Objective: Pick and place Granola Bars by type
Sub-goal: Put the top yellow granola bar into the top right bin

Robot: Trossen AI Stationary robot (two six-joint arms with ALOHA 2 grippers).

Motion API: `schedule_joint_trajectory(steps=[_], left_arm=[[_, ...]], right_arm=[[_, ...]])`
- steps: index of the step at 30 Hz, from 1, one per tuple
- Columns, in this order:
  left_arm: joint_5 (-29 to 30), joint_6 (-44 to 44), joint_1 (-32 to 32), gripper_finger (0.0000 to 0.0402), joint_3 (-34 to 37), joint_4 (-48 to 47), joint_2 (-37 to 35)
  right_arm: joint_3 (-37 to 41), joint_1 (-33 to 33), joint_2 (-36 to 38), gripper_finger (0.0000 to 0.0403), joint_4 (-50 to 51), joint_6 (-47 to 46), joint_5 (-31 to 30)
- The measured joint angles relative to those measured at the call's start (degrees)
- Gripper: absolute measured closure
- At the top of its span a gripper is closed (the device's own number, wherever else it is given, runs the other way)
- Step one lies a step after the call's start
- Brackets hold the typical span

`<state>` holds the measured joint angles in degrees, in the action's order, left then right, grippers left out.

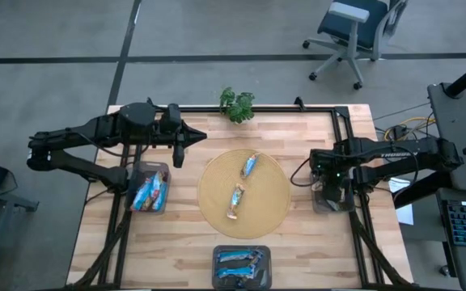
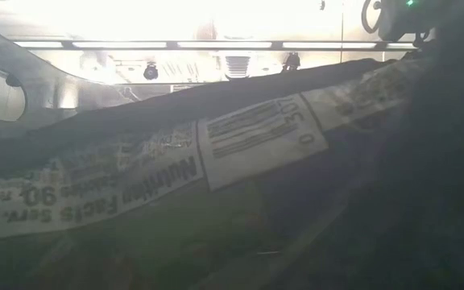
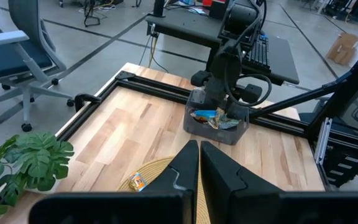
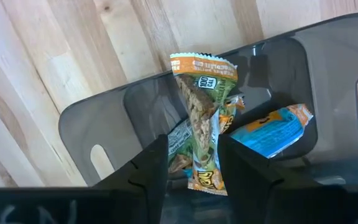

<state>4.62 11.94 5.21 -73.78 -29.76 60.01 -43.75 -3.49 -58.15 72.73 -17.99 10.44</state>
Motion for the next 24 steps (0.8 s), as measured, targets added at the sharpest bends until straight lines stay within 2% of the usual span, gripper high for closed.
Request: schedule_joint_trajectory(steps=[4, 15, 24], left_arm=[[0.0, 0.0, 0.0, 0.0401, 0.0, 0.0, 0.0], [0.0, 0.0, 0.0, 0.0401, 0.0, 0.0, 0.0], [0.0, 0.0, 0.0, 0.0401, 0.0, -0.1, 0.0]], right_arm=[[0.0, 0.0, -0.1, 0.0262, 0.0, 0.1, 0.0], [1.4, 0.0, -0.1, 0.0192, -0.3, 0.5, -0.1], [1.9, 0.0, -0.1, 0.0188, -3.2, 0.5, -0.1]])
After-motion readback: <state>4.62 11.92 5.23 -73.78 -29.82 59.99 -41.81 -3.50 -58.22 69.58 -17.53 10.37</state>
